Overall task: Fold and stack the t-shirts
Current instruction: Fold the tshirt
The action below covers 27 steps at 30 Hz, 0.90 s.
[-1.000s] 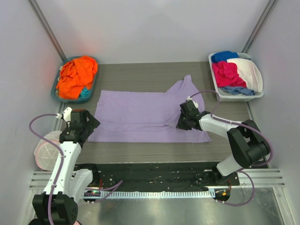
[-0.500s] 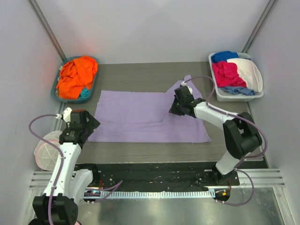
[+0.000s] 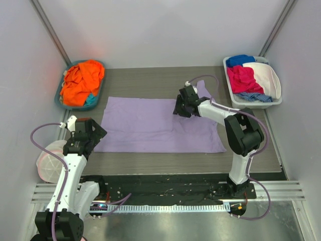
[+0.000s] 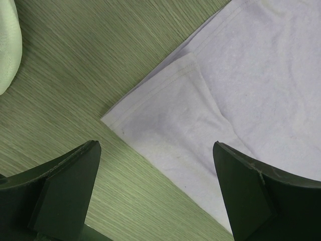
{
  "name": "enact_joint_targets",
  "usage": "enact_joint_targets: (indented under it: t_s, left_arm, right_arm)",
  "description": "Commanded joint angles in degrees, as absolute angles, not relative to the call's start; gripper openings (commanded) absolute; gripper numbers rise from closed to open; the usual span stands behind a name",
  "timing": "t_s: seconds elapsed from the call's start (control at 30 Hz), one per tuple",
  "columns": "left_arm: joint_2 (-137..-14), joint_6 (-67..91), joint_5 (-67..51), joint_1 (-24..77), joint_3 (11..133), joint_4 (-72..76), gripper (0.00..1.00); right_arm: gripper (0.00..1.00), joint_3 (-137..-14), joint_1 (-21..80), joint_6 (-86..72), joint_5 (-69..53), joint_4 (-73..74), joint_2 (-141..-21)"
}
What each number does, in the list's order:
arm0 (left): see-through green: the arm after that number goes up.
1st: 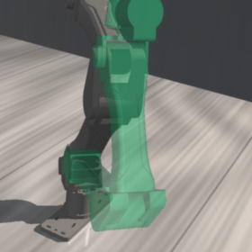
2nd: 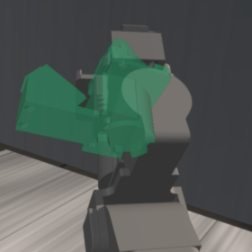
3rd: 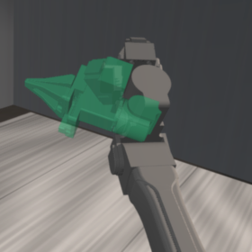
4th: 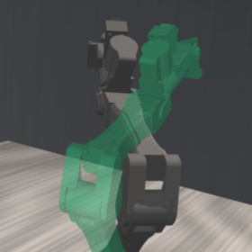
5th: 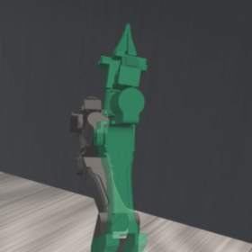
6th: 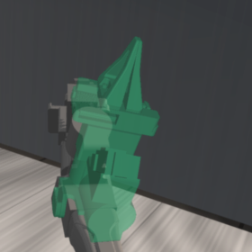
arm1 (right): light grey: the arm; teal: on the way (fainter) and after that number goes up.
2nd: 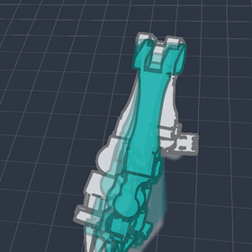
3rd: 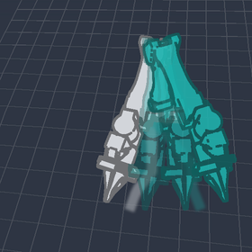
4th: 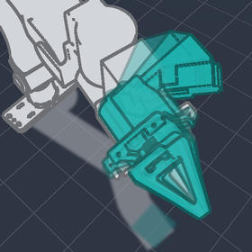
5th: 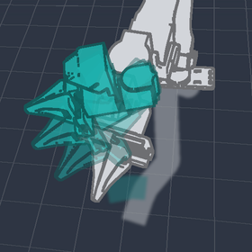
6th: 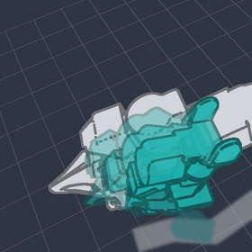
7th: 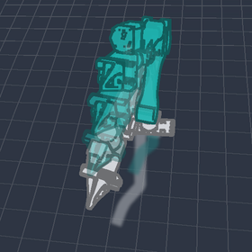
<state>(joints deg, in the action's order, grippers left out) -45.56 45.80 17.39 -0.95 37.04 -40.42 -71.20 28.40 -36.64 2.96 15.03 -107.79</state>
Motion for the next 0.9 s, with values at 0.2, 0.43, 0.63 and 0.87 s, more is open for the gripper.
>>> enact_joint_targets:
  t_s: [0.2, 0.43, 0.63, 0.87]
  left_arm:
    - [-44.21, 45.09, 17.84, -1.23, 36.83, -40.43, 1.00]
    - [-45.09, 45.09, 17.40, -1.23, 36.65, -39.64, 1.00]
    - [-45.26, 45.09, 17.31, -1.32, 36.56, -39.38, 1.00]
    - [-45.26, 44.82, 17.31, -1.32, 36.56, -39.38, 1.00]
  right_arm:
    - [0.52, -78.14, 28.65, -31.03, 2.46, 14.06, -104.68]
    - [0.52, -72.96, 28.74, -31.64, 8.52, 18.19, -100.03]
    - [0.52, -66.89, 28.65, -32.34, 13.88, 21.09, -94.93]
    - [0.52, -62.85, 28.65, -32.52, 18.45, 23.47, -92.90]
